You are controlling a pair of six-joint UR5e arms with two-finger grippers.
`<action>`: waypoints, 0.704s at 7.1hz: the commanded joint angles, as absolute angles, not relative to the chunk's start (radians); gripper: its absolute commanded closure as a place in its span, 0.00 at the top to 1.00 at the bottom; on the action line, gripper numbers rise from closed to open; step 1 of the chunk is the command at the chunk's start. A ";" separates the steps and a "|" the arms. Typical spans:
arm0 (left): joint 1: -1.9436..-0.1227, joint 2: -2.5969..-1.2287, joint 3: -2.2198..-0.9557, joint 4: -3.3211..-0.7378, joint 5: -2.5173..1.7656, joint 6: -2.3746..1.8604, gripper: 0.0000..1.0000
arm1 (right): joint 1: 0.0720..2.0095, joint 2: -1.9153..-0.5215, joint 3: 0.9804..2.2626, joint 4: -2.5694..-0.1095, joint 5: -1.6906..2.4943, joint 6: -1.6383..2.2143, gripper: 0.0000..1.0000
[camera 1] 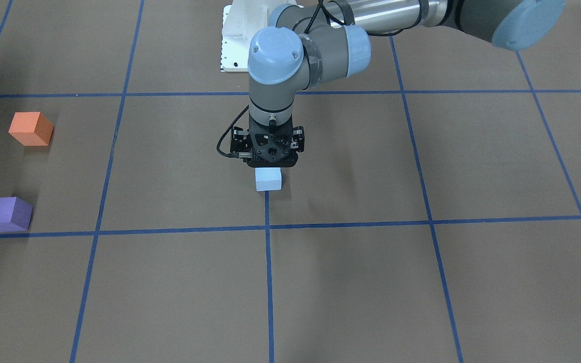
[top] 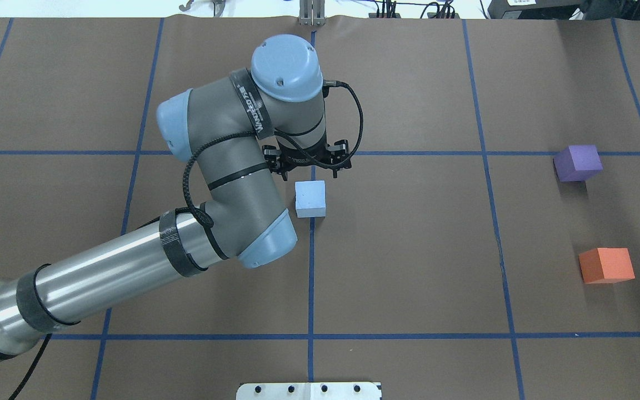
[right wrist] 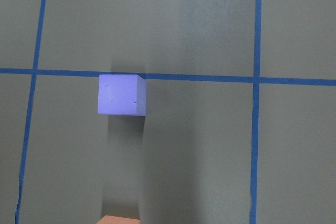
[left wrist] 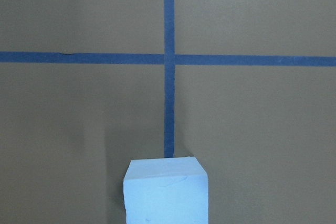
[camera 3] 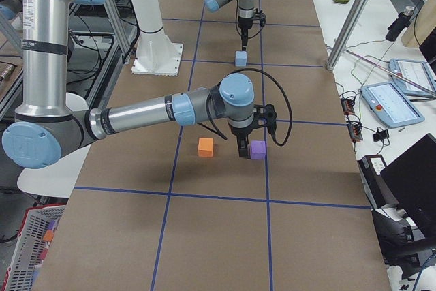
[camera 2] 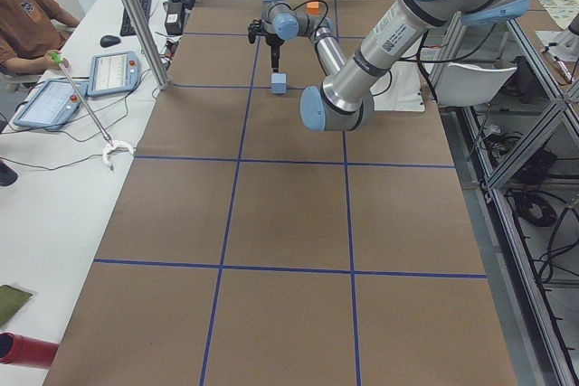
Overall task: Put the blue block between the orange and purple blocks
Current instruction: 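Raise the left gripper away while the right arm reaches toward the cube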
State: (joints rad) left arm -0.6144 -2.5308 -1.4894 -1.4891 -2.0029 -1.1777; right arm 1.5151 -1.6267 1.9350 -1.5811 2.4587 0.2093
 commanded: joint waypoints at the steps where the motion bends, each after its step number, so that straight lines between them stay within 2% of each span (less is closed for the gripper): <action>1: -0.690 -2.504 -1.630 -1.284 -2.034 -1.036 1.00 | 1.387 -1.450 1.962 -1.635 2.436 0.448 1.00; 3: -0.767 -2.357 -1.780 -1.226 -2.034 -0.922 1.00 | 1.181 -1.256 1.993 -1.710 2.367 0.755 1.00; 5: -0.848 -2.162 -1.943 -1.226 -2.037 -0.801 1.00 | 0.931 -0.946 1.987 -2.005 2.143 0.914 1.00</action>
State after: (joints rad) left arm -0.7968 -2.2728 -1.8502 -1.2300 -2.0358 -0.8740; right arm 1.0875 -1.1277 1.9888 -1.8389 2.2791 0.8158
